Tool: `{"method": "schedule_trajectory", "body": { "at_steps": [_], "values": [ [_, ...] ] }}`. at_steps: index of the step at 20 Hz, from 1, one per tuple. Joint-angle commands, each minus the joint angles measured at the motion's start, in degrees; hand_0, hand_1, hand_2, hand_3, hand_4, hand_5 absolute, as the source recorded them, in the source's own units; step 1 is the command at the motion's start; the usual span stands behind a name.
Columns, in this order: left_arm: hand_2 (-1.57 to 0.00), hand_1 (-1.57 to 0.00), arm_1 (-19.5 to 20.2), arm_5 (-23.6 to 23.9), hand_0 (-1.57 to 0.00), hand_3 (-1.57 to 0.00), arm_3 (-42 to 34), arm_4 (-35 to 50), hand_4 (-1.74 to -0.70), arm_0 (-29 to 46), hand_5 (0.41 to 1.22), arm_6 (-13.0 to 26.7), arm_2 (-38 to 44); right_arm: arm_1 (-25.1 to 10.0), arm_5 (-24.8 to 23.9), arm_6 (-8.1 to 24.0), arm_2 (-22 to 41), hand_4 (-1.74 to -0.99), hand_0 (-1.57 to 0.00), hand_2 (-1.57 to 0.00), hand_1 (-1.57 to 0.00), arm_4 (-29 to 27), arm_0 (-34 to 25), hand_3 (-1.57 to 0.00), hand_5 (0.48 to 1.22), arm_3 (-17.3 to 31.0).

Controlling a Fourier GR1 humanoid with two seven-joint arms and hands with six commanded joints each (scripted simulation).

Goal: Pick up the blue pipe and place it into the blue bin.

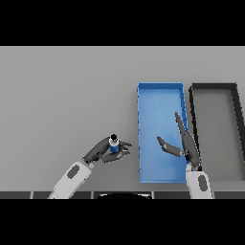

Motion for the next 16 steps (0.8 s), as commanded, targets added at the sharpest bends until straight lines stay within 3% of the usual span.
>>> {"method": "schedule_trajectory", "body": {
  "at_steps": [1, 4, 12, 16],
  "values": [
    [-1.53, -1.52, -0.1, 0.1, -1.51, -1.52, -2.0, 0.3, -1.49, 0.7, 1.202, -0.6, 0.0, -0.1, 0.1, -0.4, 0.0, -1.158, 0.00, 0.00, 0.00, 0.0, 0.6, 0.00, 0.552, -0.3],
    [-1.55, -1.54, -2.1, -0.1, -1.54, -1.54, -4.6, 0.6, -1.48, -0.4, 1.211, -1.3, 0.1, 0.5, -0.8, -0.6, 0.8, -1.144, 0.00, 0.00, 0.00, 1.5, 0.2, 0.00, 0.551, 0.0],
    [-1.57, -1.57, -3.5, -1.7, -1.57, -1.57, -9.8, 0.2, -1.47, -3.7, 1.219, 6.7, 0.9, -0.3, -1.0, -0.6, 0.3, -1.123, 0.00, 0.00, 0.00, 2.1, -0.4, 0.00, 0.571, 0.6],
    [-1.57, -1.57, -3.6, -3.2, -1.57, -1.57, -9.9, -0.3, -1.47, -3.4, 1.220, 7.2, 1.3, -1.5, 0.9, -1.0, -0.1, -1.122, 0.00, 0.00, 0.00, 0.9, -3.2, 0.00, 0.578, 2.6]
  ]
}}
